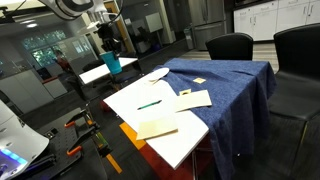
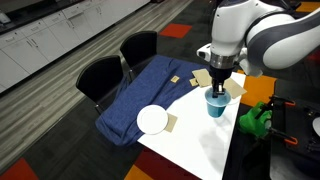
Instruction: Pick the cup and move it to the bottom of the table
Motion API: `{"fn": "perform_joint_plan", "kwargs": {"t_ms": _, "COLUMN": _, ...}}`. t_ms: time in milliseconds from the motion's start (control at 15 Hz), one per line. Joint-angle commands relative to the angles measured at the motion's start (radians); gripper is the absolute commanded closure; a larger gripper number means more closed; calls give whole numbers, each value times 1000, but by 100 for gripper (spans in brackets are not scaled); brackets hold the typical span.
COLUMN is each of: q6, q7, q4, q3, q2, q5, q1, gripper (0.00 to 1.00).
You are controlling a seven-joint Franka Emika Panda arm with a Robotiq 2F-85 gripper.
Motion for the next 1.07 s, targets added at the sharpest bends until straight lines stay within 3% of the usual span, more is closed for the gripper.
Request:
{"fn": "perform_joint_plan", "kwargs": {"t_ms": 0, "q6": 36, "q7": -106, "q4": -83, "q3": 34, "q2": -35, "q5": 54, "q1": 4, "gripper": 99}}
{"fn": "perform_joint_plan", "kwargs": {"t_ms": 600, "q6": 229, "q7": -213, "q4": -136, "q3": 115, "q2": 79, "q5": 158, "q1": 32, "gripper": 99}}
{"fn": "perform_joint_plan", "kwargs": {"t_ms": 1000, "q6": 424, "q7": -180, "q4": -136, "q3": 173, "q2": 205, "q5": 131, "q1": 32, "gripper": 99}}
